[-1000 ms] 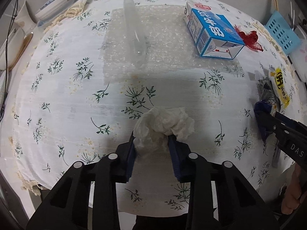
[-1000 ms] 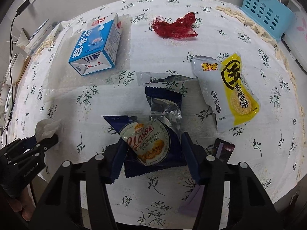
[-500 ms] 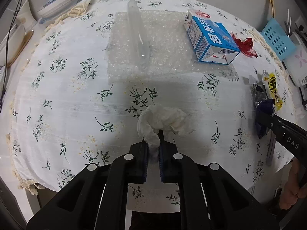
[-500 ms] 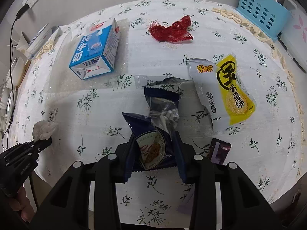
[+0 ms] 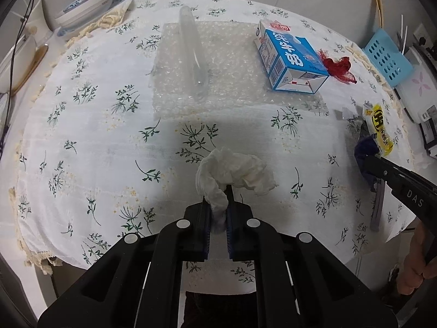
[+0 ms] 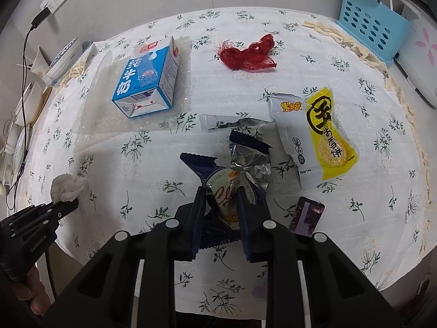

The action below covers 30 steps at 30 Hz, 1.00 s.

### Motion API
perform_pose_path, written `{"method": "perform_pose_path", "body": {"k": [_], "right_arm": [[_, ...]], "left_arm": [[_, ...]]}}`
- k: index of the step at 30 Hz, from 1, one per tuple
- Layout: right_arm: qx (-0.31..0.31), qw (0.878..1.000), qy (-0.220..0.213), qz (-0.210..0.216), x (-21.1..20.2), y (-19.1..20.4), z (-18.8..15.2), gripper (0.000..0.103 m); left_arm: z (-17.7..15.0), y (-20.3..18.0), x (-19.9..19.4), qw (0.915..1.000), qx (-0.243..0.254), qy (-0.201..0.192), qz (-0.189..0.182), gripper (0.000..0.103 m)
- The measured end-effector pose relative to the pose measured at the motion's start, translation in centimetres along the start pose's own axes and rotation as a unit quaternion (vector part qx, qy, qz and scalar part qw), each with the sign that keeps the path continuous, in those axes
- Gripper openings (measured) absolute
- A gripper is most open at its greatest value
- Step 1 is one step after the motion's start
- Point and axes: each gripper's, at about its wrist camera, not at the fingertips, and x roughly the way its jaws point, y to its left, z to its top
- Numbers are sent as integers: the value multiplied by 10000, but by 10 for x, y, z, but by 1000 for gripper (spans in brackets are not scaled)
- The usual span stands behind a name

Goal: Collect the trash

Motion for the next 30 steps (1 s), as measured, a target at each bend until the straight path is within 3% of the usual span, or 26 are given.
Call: {"method": "perform_pose_path", "body": {"k": [15,30], "right_arm": [[-10,9996,-251,145,-27,3,-6,17],[-259,9968,-708,252,-84,22,-17,17]], "left_arm": [[-6,-3,-24,9998,26,-198,-90,8],[-17,-13,-71,9978,185,-576,-257,8]]}}
